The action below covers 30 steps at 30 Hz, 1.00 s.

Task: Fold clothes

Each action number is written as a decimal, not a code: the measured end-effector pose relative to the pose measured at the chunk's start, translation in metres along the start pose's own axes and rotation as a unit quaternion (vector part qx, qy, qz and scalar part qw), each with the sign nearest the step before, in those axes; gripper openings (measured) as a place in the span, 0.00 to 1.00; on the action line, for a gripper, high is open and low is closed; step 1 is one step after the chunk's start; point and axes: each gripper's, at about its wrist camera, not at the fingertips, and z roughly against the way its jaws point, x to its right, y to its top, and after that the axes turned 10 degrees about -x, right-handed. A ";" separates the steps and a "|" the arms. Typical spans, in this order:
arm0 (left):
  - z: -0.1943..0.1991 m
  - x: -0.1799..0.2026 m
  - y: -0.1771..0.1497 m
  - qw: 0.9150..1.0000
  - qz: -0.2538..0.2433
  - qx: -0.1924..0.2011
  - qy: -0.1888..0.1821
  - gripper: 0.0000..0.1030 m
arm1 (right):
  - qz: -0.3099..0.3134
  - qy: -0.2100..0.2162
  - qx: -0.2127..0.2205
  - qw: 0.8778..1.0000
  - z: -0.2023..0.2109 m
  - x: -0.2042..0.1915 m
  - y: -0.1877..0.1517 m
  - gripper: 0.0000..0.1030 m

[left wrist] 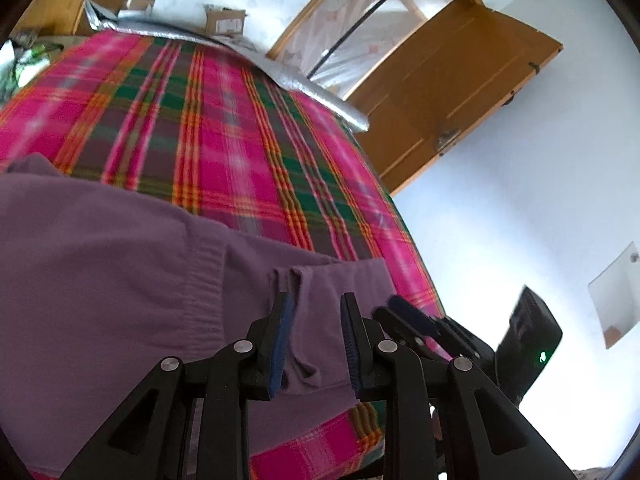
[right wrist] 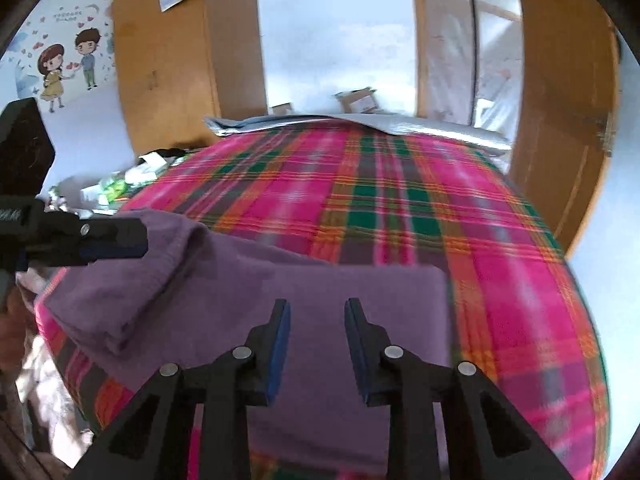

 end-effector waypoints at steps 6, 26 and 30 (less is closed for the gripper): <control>0.005 -0.021 -0.003 0.999 0.023 0.002 0.022 0.25 | 0.014 0.031 -0.027 0.999 -0.033 -0.024 0.017 0.21; 0.025 -0.061 -0.010 0.997 0.063 0.018 0.036 0.25 | 0.040 0.017 -0.060 0.997 -0.068 -0.054 0.032 0.21; 0.032 -0.064 -0.011 0.997 0.065 0.024 0.040 0.25 | 0.034 0.024 -0.060 0.997 -0.062 -0.052 0.033 0.21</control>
